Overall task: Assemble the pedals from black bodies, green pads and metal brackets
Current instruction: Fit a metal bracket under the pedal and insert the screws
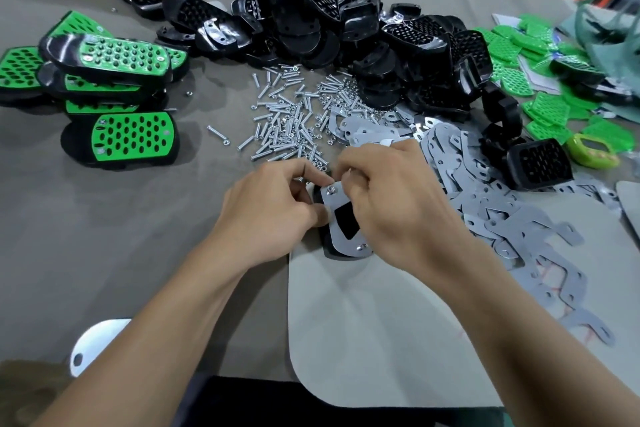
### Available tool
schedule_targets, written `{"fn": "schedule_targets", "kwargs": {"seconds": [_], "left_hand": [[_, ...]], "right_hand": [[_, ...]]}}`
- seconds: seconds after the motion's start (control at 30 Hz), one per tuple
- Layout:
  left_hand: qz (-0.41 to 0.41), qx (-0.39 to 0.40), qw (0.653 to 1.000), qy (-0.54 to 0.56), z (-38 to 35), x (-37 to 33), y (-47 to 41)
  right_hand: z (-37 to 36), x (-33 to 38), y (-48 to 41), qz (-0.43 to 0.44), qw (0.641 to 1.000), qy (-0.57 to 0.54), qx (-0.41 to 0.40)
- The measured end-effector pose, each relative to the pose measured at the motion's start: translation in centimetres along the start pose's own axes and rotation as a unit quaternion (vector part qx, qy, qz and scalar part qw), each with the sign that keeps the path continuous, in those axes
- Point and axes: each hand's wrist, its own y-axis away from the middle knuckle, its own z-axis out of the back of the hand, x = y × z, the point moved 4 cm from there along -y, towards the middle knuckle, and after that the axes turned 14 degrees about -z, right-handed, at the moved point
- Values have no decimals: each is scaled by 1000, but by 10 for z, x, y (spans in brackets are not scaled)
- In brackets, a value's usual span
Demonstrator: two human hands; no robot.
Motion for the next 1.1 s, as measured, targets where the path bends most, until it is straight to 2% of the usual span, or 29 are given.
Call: {"fn": "schedule_targets", "kwargs": {"seconds": [0.2,0.33,0.5,0.6,0.67,0.83,1.0,1.1], "left_hand": [[-6,0,1000,-12,0,1,0],[-11,8,1000,-21,-1,0,1],[-8,5,1000,-27,0,0,1],[-9,5,1000,-27,0,0,2],[-9,3,1000,-25,0,0,2],[-13,7,1000,-24,0,-1,2],[-6,7,1000,-21,1,-1,2],[-12,8,1000,-14,1,-1,2]], "right_hand": [[-5,-8,8,-23,995,-93,31],[-2,-14,8,-54,993,-104,-4],[-4,-10,13,-46,991,-117,41],[-2,-15,17,-65,994,-88,14],[1,-16,20,-81,990,-113,-1],[-3,-11,25,-83,984,-147,60],[-1,-17,23,-115,975,-189,32],[-5,-12,24,-98,975,-188,63]]}}
